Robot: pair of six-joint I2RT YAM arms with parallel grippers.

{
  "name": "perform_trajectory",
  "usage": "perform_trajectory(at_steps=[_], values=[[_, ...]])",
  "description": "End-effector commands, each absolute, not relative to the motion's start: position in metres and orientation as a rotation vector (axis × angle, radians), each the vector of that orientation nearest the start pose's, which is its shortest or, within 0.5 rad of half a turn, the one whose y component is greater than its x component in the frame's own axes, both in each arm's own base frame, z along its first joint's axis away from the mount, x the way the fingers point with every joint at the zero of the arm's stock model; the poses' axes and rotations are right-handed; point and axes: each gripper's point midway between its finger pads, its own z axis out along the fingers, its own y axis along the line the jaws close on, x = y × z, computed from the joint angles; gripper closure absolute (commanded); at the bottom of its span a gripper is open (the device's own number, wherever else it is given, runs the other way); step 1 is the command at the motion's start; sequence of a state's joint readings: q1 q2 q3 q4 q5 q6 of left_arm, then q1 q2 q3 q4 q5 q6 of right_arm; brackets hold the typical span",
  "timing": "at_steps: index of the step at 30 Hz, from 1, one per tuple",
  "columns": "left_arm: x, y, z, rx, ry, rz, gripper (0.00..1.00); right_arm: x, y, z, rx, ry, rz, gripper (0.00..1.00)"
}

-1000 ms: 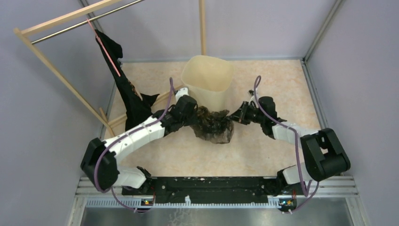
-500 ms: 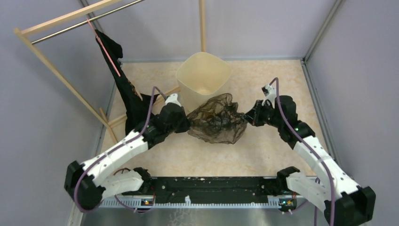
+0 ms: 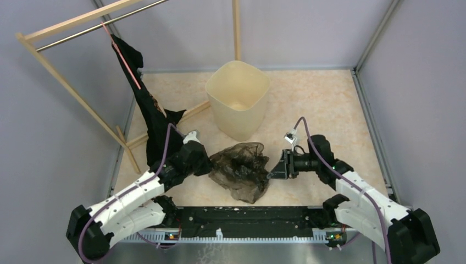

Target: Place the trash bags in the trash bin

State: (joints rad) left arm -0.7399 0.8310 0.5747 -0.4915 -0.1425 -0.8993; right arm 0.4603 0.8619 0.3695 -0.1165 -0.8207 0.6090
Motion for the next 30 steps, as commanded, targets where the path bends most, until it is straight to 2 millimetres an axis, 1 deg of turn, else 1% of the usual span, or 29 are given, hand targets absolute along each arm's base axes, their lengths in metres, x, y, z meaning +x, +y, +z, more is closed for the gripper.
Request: perform_trajectory(at_steps=[1,2,4,6,8,10,11,13,15,16,18,20,24,26,27,30], values=[[0.192,-0.176,0.095,-0.386,2.431,-0.569,1.0,0.154,0.231,0.171,-0.426,2.177,1.39,0.55],[0.192,-0.171,0.091,-0.411,2.447,-0.523,1.0,0.165,0.226,0.17,-0.374,2.192,1.327,0.5],[0.191,-0.163,0.085,-0.434,2.474,-0.442,1.0,0.184,0.214,0.165,-0.251,2.204,1.262,0.42],[0.189,-0.158,0.081,-0.432,2.491,-0.4,1.0,0.201,0.205,0.163,-0.151,2.173,1.276,0.33],[0.187,-0.156,0.077,-0.43,2.499,-0.389,1.0,0.214,0.206,0.164,-0.138,2.108,1.325,0.29],[0.186,-0.155,0.076,-0.432,2.494,-0.401,1.0,0.221,0.214,0.166,-0.214,2.039,1.369,0.28],[0.186,-0.156,0.077,-0.431,2.482,-0.416,1.0,0.222,0.22,0.171,-0.274,1.981,1.406,0.27],[0.186,-0.156,0.08,-0.427,2.462,-0.442,1.0,0.222,0.232,0.175,-0.387,1.883,1.431,0.23],[0.186,-0.156,0.083,-0.413,2.444,-0.462,1.0,0.217,0.249,0.172,-0.509,1.833,1.463,0.22],[0.186,-0.156,0.085,-0.407,2.436,-0.471,1.0,0.211,0.258,0.177,-0.567,1.785,1.488,0.22],[0.186,-0.157,0.088,-0.395,2.426,-0.487,1.0,0.203,0.272,0.18,-0.63,1.721,1.525,0.22],[0.185,-0.157,0.09,-0.384,2.421,-0.495,1.0,0.196,0.282,0.186,-0.677,1.653,1.534,0.21],[0.184,-0.158,0.091,-0.358,2.414,-0.513,1.0,0.206,0.292,0.175,-0.728,1.683,1.434,0.2],[0.185,-0.16,0.094,-0.331,2.404,-0.529,1.0,0.224,0.293,0.164,-0.696,1.749,1.35,0.2],[0.186,-0.161,0.096,-0.32,2.396,-0.537,1.0,0.231,0.294,0.161,-0.693,1.773,1.323,0.21],[0.188,-0.167,0.103,-0.267,2.381,-0.565,1.0,0.236,0.299,0.164,-0.695,1.777,1.336,0.27]])
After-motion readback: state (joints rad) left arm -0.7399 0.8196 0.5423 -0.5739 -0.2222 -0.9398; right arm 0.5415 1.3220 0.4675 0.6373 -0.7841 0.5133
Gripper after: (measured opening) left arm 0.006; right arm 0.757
